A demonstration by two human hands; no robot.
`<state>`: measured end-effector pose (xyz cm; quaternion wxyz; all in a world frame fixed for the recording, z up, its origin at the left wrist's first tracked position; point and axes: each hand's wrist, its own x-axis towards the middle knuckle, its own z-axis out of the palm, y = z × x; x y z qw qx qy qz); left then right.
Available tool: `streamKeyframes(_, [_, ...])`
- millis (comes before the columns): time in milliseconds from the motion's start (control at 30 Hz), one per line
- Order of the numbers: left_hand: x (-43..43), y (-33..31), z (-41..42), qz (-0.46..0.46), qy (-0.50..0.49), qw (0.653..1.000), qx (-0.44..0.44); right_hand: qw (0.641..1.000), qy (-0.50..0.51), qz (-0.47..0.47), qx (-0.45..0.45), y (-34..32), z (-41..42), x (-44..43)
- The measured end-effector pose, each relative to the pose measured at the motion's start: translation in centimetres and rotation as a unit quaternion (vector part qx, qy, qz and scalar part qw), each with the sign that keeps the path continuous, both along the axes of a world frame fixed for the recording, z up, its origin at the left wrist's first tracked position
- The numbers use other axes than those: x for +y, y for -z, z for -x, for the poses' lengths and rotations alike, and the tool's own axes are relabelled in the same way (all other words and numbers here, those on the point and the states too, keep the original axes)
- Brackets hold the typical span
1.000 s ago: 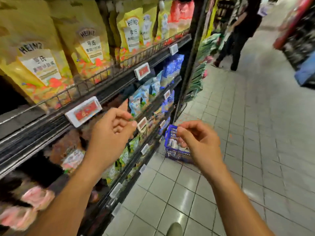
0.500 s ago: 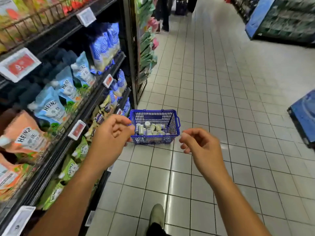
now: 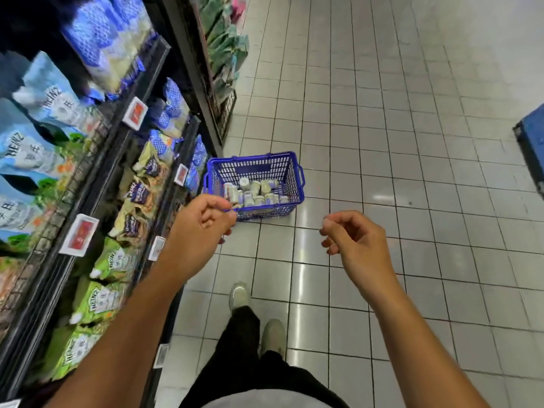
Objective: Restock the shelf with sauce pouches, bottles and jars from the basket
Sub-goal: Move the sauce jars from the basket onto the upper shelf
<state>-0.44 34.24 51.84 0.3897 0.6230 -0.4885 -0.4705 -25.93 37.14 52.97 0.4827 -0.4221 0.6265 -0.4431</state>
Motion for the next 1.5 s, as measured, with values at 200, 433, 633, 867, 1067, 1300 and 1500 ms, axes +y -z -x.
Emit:
streamKeyframes(200, [-6.0, 3.4, -0.7, -0.055, 0.008, 0.998, 0.002, 1.0, -0.009, -0.03, 0.001, 2.5, -0.6, -6.1])
streamKeyframes(433, [-14.8, 6.8, -2.6, -0.106, 0.019, 0.994, 0.014, 0.996, -0.012, -0.082, 0.012, 5.5, -2.7, -15.2])
streamKeyframes(633, [-22.1, 8.5, -3.7, -0.135, 0.029, 0.99, -0.003, 0.994, -0.023, -0.106, 0.017, 7.4, -3.7, -22.2])
streamKeyframes(867, [-29.0, 11.1, -2.9, -0.157, 0.035, 0.987, -0.017, 0.989, -0.048, -0.136, 0.028, 10.1, -3.5, -30.0])
streamKeyframes(1067, [-34.4, 15.6, -1.5, -0.203, 0.01, 0.979, -0.023, 0.978, -0.097, -0.181, 0.045, 14.7, -2.1, -36.7])
streamKeyframes(1300, [-39.4, 21.4, 0.1, -0.261, -0.03, 0.965, -0.022, 0.964, -0.148, -0.215, 0.047, 21.0, -1.4, -44.8])
streamKeyframes(1500, [-42.9, 28.3, 0.8, -0.3, -0.047, 0.952, -0.022, 0.951, -0.187, -0.24, 0.061, 27.5, -1.9, -48.5])
